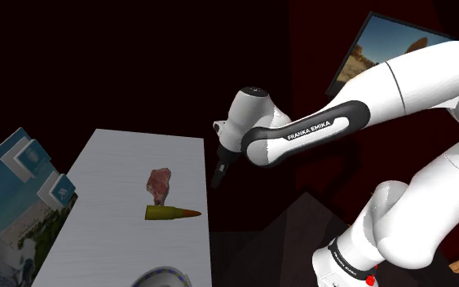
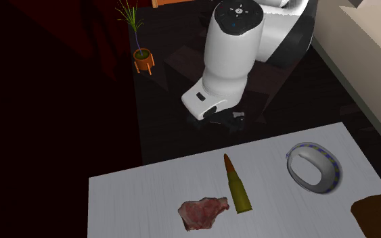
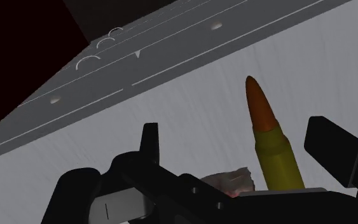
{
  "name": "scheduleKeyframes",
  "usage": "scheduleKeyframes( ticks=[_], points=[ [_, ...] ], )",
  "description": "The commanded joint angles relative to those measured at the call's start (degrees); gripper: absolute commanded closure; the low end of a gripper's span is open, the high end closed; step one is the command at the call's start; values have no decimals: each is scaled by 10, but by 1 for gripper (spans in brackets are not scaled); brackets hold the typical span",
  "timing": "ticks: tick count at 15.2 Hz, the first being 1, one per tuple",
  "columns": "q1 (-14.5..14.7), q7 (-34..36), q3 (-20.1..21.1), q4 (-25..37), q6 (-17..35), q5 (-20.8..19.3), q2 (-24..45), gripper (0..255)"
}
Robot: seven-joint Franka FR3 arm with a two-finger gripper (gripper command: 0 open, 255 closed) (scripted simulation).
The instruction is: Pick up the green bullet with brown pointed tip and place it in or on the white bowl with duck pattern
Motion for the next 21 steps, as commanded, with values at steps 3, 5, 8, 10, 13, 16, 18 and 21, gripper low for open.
scheduleKeyframes(
  ticks=[3,5,8,10,13,16,18,21],
  points=[
    [15,-19,15,33,57,-6,78,0],
    [24,-25,23,52,81,-13,116,0],
    [38,-31,32,83,113,-28,172,0],
    [50,-34,36,105,132,-40,209,0],
    [63,-35,37,129,153,-54,249,0],
    [69,-30,31,136,169,-61,272,0],
    [73,-26,27,141,180,-66,288,0],
    [76,-24,24,145,188,-69,300,0]
  ],
)
